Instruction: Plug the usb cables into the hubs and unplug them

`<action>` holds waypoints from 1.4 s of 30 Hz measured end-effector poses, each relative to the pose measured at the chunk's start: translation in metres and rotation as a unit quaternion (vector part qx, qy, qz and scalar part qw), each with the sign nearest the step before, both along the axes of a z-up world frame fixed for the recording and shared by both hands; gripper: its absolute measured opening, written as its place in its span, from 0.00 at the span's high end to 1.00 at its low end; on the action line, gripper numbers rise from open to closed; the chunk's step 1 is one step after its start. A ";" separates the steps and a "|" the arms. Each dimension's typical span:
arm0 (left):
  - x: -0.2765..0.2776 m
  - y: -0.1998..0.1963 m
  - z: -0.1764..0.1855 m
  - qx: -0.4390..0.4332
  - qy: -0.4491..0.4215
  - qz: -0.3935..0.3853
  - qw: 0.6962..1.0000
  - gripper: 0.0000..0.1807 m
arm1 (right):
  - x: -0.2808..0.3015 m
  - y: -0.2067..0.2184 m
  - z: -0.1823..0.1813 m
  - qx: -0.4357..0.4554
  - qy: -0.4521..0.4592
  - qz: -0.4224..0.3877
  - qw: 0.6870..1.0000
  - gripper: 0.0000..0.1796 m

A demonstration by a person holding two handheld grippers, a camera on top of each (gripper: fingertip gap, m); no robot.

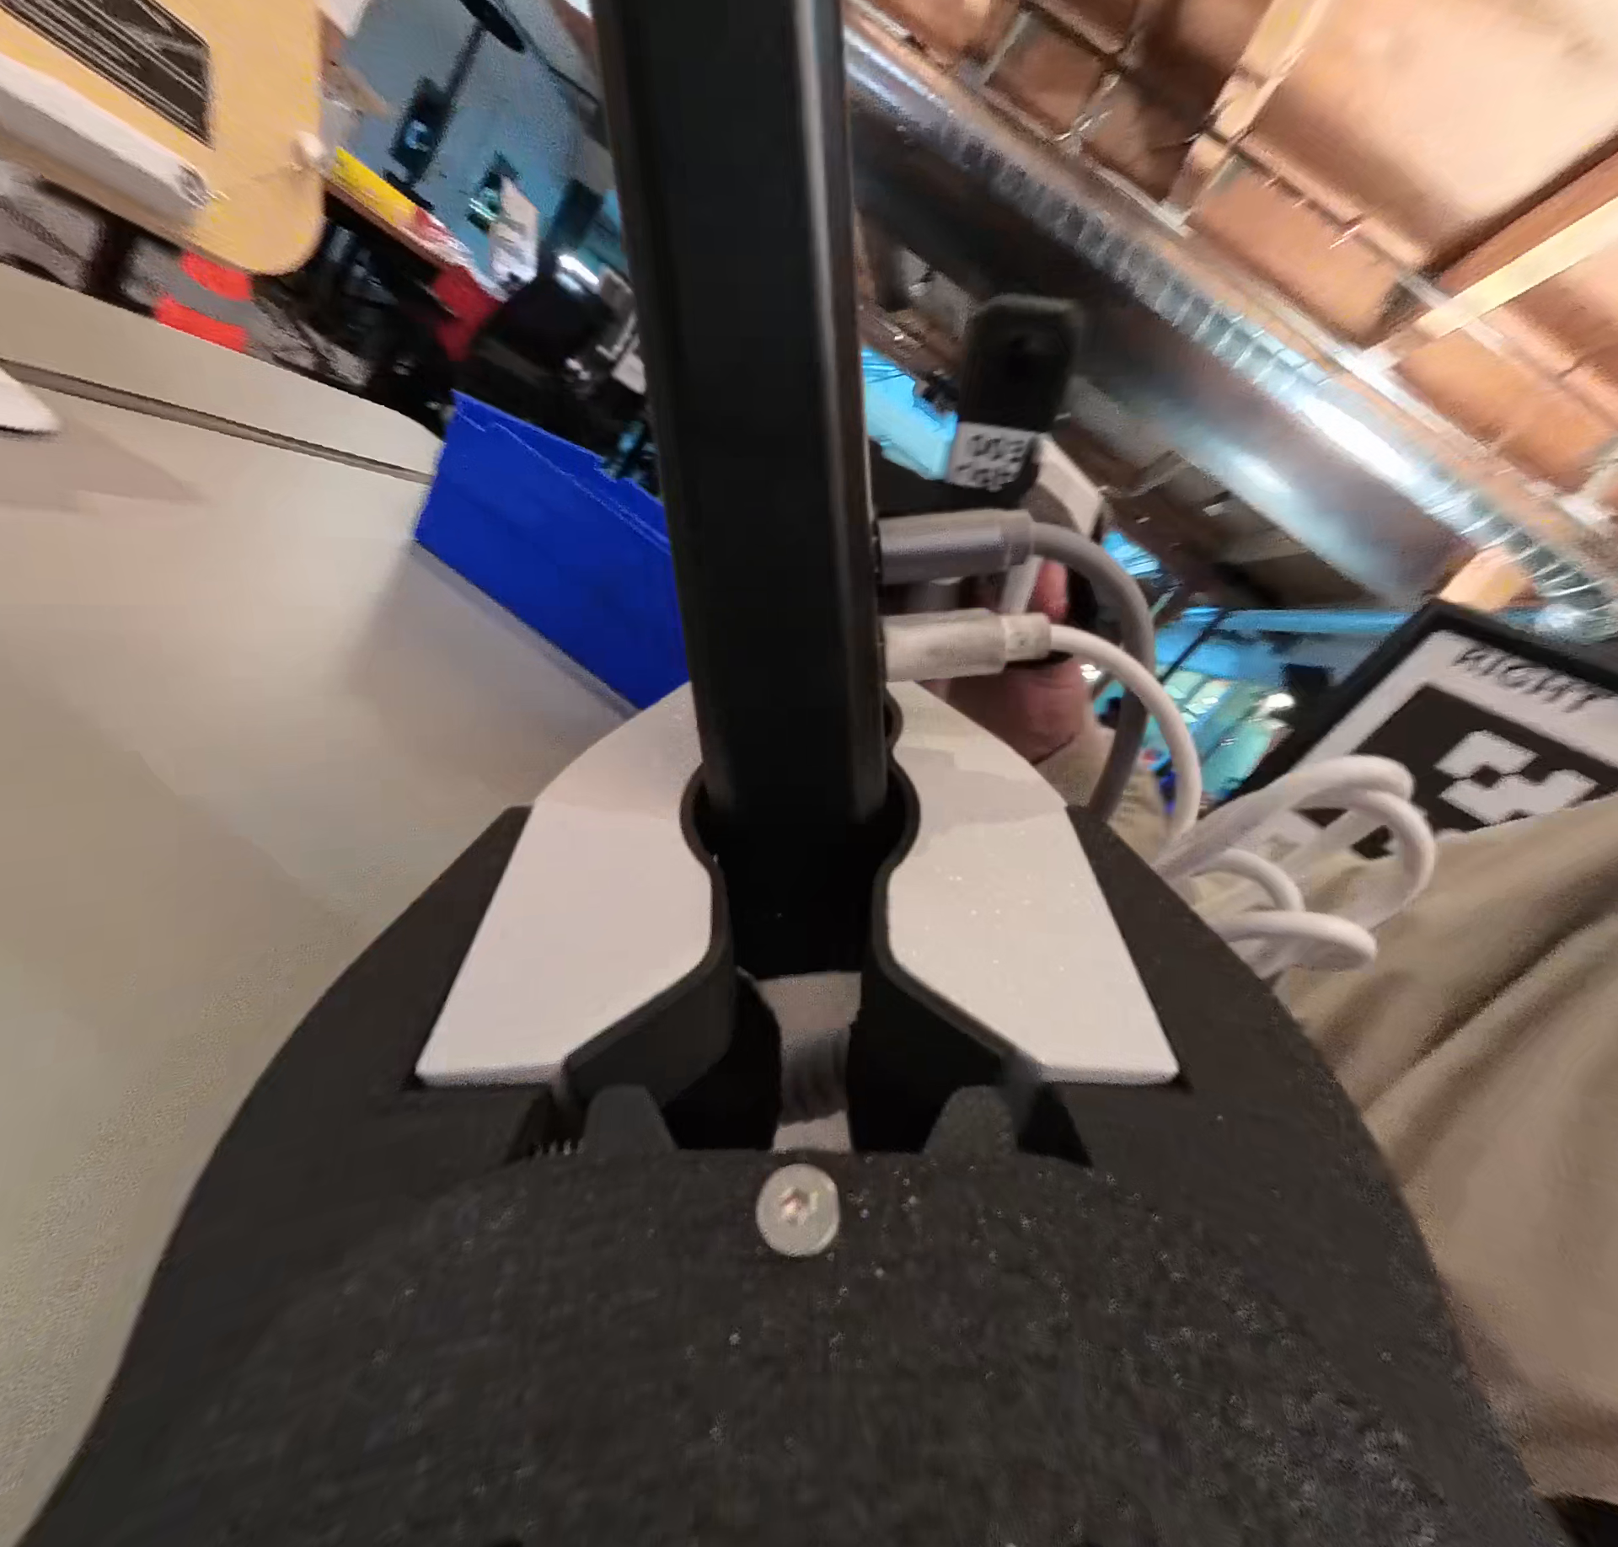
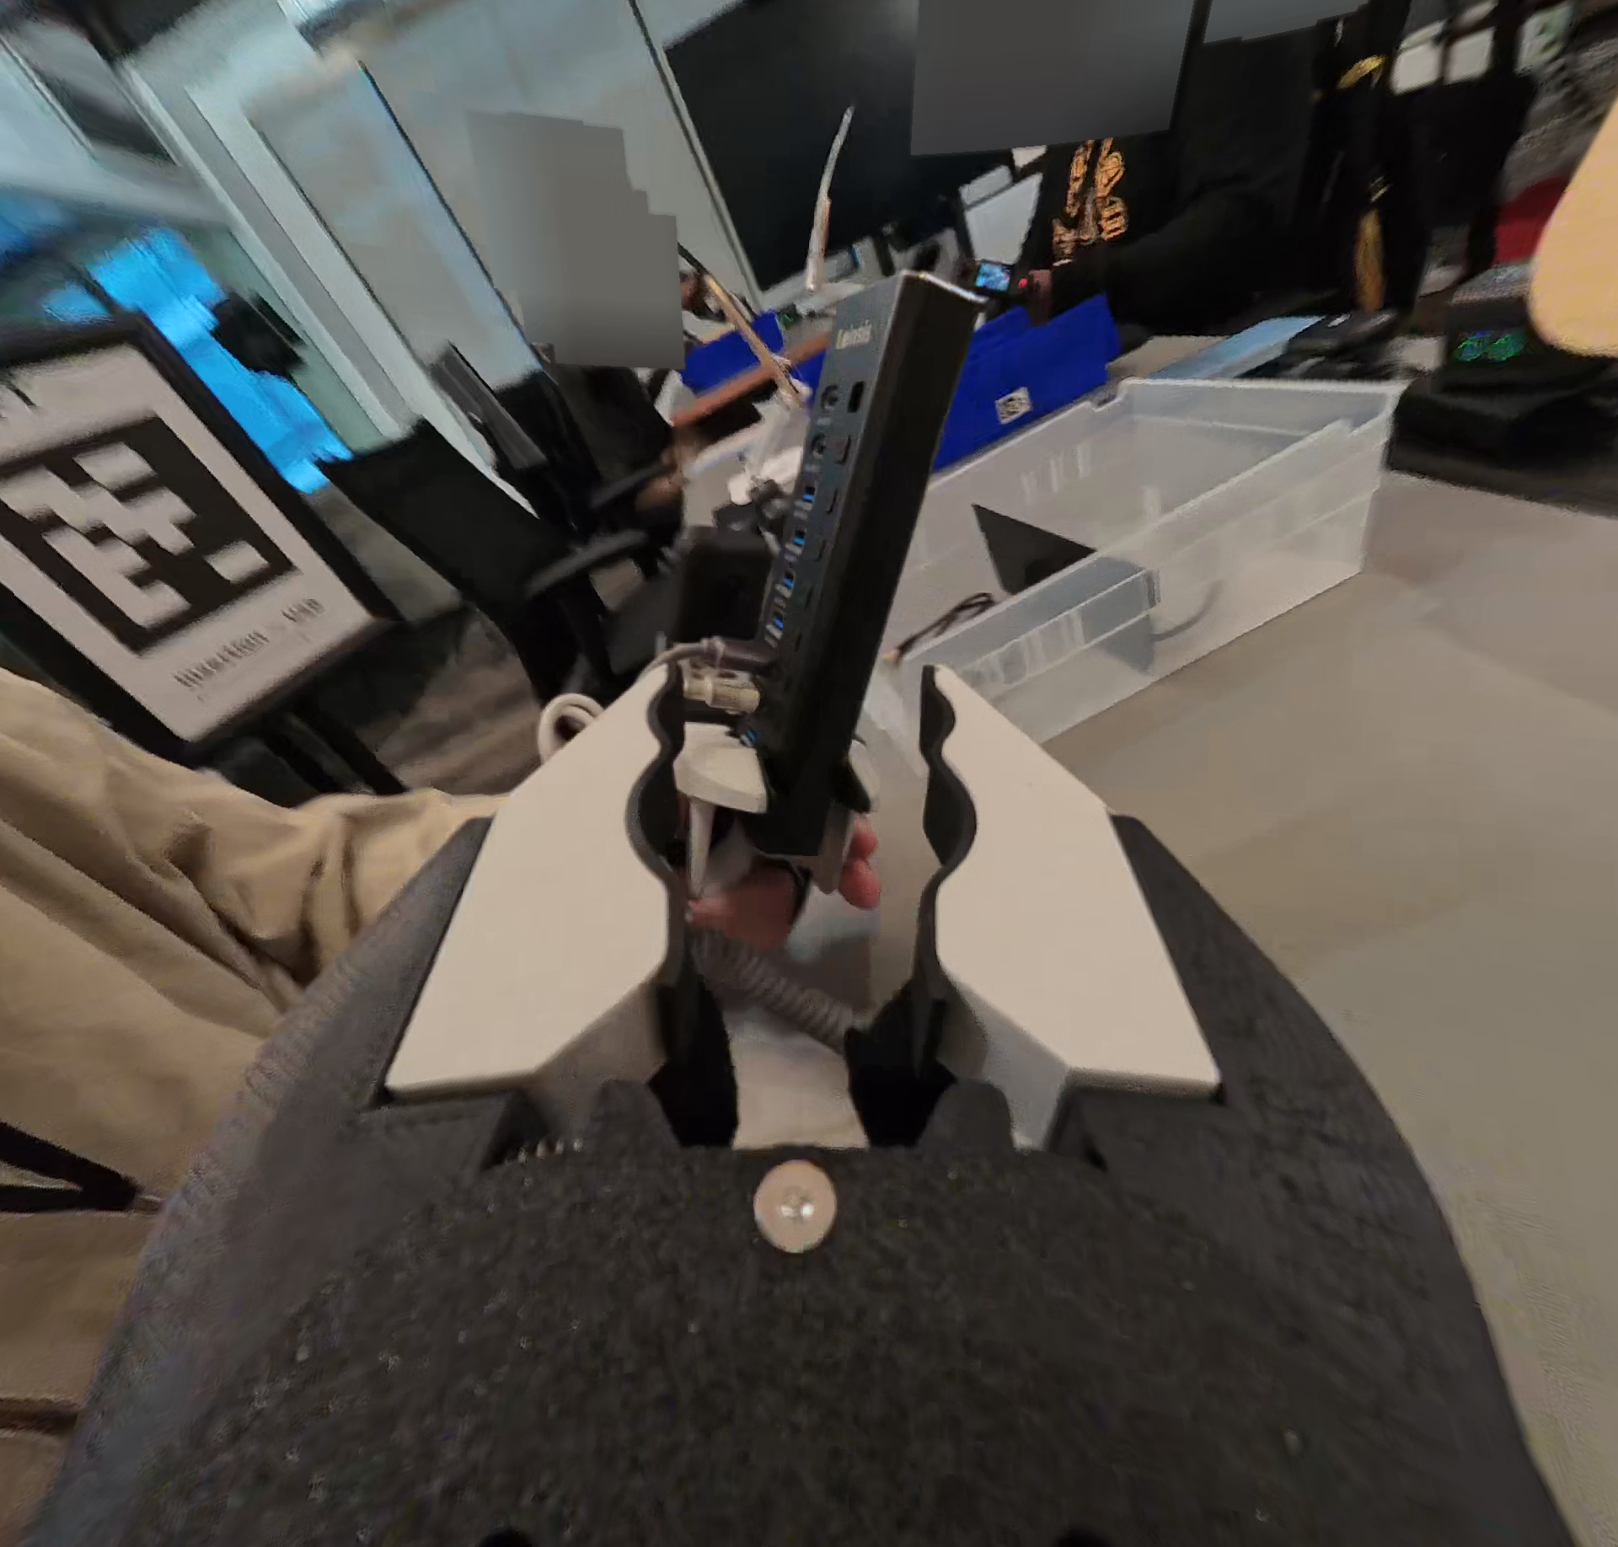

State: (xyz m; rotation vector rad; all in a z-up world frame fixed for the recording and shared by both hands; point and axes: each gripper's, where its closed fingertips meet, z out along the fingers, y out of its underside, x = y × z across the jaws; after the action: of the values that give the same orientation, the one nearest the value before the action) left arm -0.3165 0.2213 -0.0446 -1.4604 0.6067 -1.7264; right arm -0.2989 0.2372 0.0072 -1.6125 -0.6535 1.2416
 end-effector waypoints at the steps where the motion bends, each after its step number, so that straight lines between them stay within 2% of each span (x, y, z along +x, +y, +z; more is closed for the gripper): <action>1: 0.003 -0.003 0.000 -0.009 -0.008 -0.017 1.000 0.83 | -0.003 0.000 -0.003 -0.021 0.021 0.013 0.999 0.70; 7: 0.021 -0.022 -0.007 0.007 0.018 -0.065 0.998 0.83 | -0.029 0.004 -0.020 -0.091 0.097 0.044 0.990 0.72; 10: 0.028 -0.027 -0.016 0.016 0.052 -0.072 0.996 0.83 | -0.033 0.003 -0.027 -0.118 0.107 0.052 0.986 0.85; 12: 0.029 -0.029 -0.021 0.011 0.063 -0.085 0.994 0.83 | -0.031 0.002 -0.032 -0.120 0.093 0.058 0.987 0.85; 16: 0.028 -0.023 -0.027 0.032 0.087 -0.066 0.994 0.81 | -0.031 0.004 -0.037 -0.115 0.057 0.040 0.991 0.85; 23: 0.025 -0.028 -0.015 0.038 0.056 -0.067 0.995 0.83 | -0.031 -0.001 -0.026 -0.111 0.102 0.067 0.986 0.85; 31: 0.020 -0.021 -0.014 0.041 0.043 -0.057 0.997 0.81 | -0.024 0.000 -0.018 -0.047 0.069 0.035 0.996 0.85; 35: 0.005 -0.003 -0.007 0.022 0.021 -0.014 0.999 0.82 | -0.001 0.012 -0.012 -0.028 0.061 -0.009 0.998 0.85; 38: -0.010 0.019 -0.011 0.020 0.039 0.054 0.998 0.81 | 0.030 0.036 -0.024 0.033 -0.037 -0.104 0.993 0.85; 42: -0.025 0.038 -0.020 0.071 0.110 0.137 0.982 0.81 | 0.064 0.081 -0.053 0.095 -0.126 -0.200 0.967 0.85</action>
State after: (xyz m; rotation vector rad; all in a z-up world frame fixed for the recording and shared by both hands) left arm -0.3418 0.2597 -0.0649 -1.5645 0.5980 -1.2952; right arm -0.2345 0.3180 -0.0455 -1.6515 -0.5480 0.6663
